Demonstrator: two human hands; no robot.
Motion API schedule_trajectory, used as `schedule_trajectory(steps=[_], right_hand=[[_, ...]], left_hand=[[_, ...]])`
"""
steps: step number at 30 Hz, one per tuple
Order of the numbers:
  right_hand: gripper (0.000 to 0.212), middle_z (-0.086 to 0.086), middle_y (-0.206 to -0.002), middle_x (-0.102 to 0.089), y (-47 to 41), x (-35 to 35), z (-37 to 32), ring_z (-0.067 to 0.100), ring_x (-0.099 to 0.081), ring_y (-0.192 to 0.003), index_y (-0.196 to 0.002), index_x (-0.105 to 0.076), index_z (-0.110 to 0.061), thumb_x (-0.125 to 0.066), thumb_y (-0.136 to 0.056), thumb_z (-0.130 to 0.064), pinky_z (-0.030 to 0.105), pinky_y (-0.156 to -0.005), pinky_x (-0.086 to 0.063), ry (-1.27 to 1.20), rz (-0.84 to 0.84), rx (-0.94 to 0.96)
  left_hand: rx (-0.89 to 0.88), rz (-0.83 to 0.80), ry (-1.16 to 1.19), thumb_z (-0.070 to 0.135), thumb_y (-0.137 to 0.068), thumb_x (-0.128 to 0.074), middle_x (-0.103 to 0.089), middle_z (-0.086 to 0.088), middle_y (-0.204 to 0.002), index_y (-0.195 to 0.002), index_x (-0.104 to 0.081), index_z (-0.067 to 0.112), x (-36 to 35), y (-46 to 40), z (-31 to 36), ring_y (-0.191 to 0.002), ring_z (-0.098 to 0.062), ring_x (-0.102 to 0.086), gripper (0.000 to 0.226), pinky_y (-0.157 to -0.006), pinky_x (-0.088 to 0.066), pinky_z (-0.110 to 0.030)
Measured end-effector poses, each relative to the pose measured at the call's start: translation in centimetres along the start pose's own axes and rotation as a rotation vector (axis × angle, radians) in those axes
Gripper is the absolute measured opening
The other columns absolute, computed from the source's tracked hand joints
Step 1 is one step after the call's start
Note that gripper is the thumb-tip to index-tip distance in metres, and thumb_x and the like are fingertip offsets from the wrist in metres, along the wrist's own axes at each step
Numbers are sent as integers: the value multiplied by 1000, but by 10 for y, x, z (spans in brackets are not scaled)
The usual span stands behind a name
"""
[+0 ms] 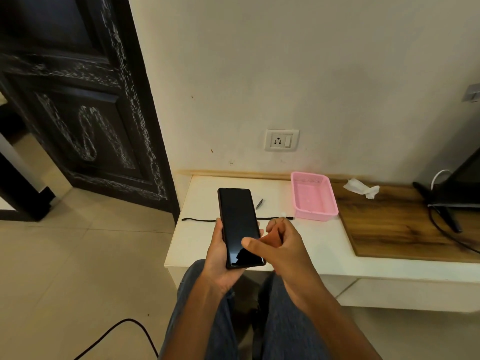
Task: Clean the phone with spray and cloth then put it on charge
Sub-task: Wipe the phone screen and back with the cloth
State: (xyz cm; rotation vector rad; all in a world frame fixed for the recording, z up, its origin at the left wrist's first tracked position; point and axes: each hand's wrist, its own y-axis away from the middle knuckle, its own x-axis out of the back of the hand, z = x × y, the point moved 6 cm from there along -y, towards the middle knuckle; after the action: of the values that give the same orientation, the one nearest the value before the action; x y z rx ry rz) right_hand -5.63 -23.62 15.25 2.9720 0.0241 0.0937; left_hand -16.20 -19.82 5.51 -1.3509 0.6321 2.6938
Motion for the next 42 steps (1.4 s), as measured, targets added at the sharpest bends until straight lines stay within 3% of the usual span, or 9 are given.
schedule_trajectory(steps=[7, 13, 19, 26, 28, 30, 34, 38, 42], right_hand=[[38, -8, -73, -47, -5, 0, -17, 9, -53, -67, -85, -43, -32, -59, -80, 3, 8, -56, -46, 294, 96, 305], [37, -12, -66, -46, -10, 2, -13, 0, -55, -60, -96, -44, -24, -71, -75, -36, 10, -53, -46, 151, 70, 214], [20, -1, -61, -40, -11, 6, -14, 5, -47, -54, -88, -48, -19, -56, -83, -1, 14, -50, -46, 187, 140, 216], [32, 5, -111, -66, -18, 8, -13, 8, -58, -67, -110, -59, -10, -38, -88, 2, 29, -63, -51, -180, 12, 12], [37, 4, -87, -71, -18, 18, -15, 20, -61, -87, -88, -71, -9, -35, -89, -4, 24, -75, -49, -356, 49, 13], [48, 3, -49, -56, -18, 24, -12, 23, -57, -71, -72, -73, -6, -30, -92, -11, 30, -87, -46, -512, 40, -2], [45, 3, -50, -45, -22, 25, 10, 12, -48, -45, -112, -64, 0, -28, -97, -22, 23, -52, -52, -702, -75, -223], [30, 12, -84, -67, -21, 15, 34, 26, -64, -80, -108, -65, -6, -53, -85, -20, 35, -61, -51, -744, 5, -396], [26, 16, -89, -64, -10, 12, 73, 30, -62, -73, -101, -61, -1, -65, -80, -16, 39, -59, -52, -794, 325, -512]], left_hand=[[-12, 72, -6, 57, -93, -36, -71, -14, -102, -97, -76, 16, 2, 1, 0, -94, -27, -68, 58, -85, -56, -40], [0, 54, 26, 55, -93, -35, -73, -12, -97, -91, -78, 18, -1, 0, 0, -91, -27, -69, 57, -85, -55, -43], [30, 11, 28, 57, -92, -34, -74, -12, -92, -90, -78, 16, -7, 1, -3, -83, -24, -72, 61, -71, -61, -41], [43, -13, 75, 57, -93, -33, -71, -14, -100, -100, -76, 16, -10, 4, -2, -90, -27, -67, 60, -69, -59, -42], [43, -14, 84, 57, -92, -35, -69, -14, -102, -101, -75, 15, -9, 4, -1, -97, -28, -62, 58, -73, -58, -44], [38, -29, 83, 56, -93, -34, -71, -13, -99, -96, -77, 17, -9, 5, -1, -99, -28, -62, 58, -76, -58, -45], [44, -38, 97, 56, -93, -35, -69, -16, -104, -108, -73, 14, -10, 6, -2, -98, -29, -62, 58, -79, -57, -46], [62, -41, 91, 60, -89, -37, -69, -16, -100, -109, -71, 11, -15, 7, -6, -88, -27, -66, 63, -82, -53, -42], [103, 30, 100, 61, -89, -38, -70, -18, -89, -97, -73, 6, -10, 4, -19, -83, -27, -64, 65, -78, -52, -40]])
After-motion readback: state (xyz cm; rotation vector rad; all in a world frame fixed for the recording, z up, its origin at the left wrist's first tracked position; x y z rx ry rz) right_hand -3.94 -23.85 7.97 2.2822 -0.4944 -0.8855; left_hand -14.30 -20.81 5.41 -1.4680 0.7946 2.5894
